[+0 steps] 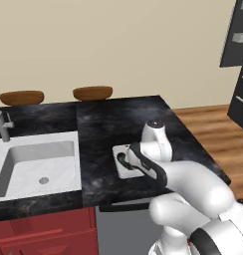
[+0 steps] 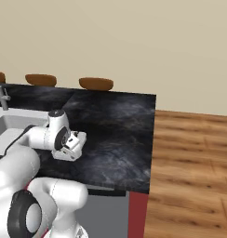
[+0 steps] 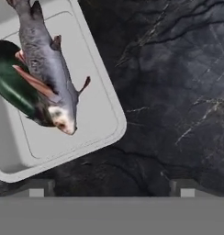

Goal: Place the tupperware on the top shelf of the fridge. Make space for the tupperware among the existing items by rearranging them on the shelves if needed. Close the fridge door when finished.

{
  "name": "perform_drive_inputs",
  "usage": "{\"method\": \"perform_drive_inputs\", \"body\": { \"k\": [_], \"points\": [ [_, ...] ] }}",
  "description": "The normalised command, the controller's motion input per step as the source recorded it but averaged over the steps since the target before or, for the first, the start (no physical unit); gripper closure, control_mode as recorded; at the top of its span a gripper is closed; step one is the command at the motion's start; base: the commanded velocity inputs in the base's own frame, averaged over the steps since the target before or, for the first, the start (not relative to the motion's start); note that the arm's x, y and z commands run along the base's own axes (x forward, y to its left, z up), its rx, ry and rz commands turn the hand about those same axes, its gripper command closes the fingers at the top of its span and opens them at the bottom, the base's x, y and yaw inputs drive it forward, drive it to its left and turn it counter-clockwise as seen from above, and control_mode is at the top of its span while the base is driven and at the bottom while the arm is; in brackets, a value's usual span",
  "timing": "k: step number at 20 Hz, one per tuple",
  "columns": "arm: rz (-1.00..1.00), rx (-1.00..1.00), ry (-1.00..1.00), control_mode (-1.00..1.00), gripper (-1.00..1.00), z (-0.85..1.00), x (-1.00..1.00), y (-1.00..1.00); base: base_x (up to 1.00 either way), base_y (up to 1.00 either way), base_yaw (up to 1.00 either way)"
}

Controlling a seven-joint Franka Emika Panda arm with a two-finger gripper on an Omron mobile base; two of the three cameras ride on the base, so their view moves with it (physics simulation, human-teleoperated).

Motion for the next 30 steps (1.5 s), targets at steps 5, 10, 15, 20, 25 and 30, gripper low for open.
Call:
{"method": "perform_drive_inputs", "body": {
  "k": [5, 10, 15, 20, 25, 30],
  "points": [
    [-0.28, 0.04, 0.04, -1.0, -1.0, -0.19, 0.29, 0.06, 0.0, 0.0, 0.0],
    [-0.13, 0.0, 0.0, -1.0, -1.0, -0.02, 0.38, 0.0, 0.0, 0.0, 0.0],
    [-0.09, 0.0, 0.0, -1.0, -1.0, -0.32, 0.18, 0.09, 0.0, 0.0, 0.0],
    [-0.08, 0.0, 0.0, -1.0, -1.0, -0.3, 0.15, 0.13, 0.0, 0.0, 0.0],
    [-0.09, 0.0, 0.0, -1.0, 1.0, -0.48, 0.06, 0.14, 0.0, 0.0, 0.0],
    [-0.03, 0.0, -0.03, -1.0, 1.0, -0.21, 0.0, 0.0, 0.0, 0.0, 0.0]
  ]
}}
